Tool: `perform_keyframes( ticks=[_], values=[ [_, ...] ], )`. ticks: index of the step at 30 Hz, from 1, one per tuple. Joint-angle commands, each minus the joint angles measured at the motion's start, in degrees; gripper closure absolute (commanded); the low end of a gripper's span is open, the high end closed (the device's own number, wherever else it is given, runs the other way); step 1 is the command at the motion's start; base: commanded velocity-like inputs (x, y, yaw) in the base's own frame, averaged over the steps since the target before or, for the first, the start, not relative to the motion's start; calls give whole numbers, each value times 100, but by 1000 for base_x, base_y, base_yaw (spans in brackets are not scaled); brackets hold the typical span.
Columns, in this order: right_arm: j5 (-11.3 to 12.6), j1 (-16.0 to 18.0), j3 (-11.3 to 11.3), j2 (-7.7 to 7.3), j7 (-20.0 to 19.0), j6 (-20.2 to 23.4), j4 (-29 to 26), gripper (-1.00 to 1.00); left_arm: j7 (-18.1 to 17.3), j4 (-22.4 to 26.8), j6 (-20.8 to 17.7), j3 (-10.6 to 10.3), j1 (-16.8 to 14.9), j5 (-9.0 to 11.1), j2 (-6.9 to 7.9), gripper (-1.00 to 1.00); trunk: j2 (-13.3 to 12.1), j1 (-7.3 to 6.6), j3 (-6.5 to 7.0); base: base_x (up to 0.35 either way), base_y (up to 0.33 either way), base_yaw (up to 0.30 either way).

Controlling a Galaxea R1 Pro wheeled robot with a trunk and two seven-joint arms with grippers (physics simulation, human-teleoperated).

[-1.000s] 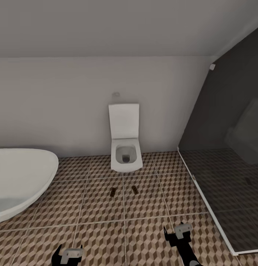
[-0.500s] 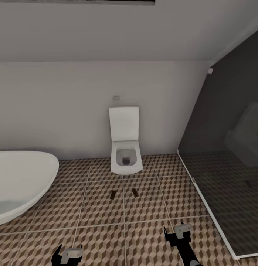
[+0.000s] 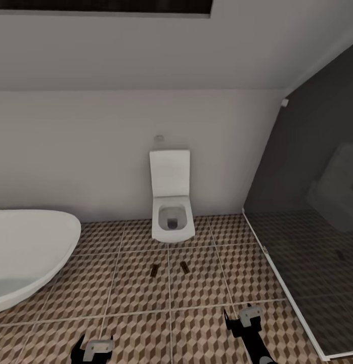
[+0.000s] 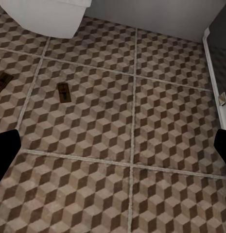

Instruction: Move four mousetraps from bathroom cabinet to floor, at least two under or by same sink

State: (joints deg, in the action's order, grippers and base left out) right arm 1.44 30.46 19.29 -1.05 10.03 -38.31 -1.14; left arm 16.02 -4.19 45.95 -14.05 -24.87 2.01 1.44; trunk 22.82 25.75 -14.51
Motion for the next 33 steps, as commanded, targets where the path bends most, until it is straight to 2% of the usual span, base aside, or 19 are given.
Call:
perform_keyframes(
  ticks=[1, 33],
  values=[
    [14, 4, 49, 0, 34, -9, 4, -100, 24, -21, 28, -50, -9, 19, -3, -100, 10, 3, -1, 0, 0, 0],
    [14, 4, 49, 8, 34, -9, 6, -100, 24, -29, 19, -53, -9, 19, -3, -100, 10, 3, 298, 0, 0, 0]
  ],
)
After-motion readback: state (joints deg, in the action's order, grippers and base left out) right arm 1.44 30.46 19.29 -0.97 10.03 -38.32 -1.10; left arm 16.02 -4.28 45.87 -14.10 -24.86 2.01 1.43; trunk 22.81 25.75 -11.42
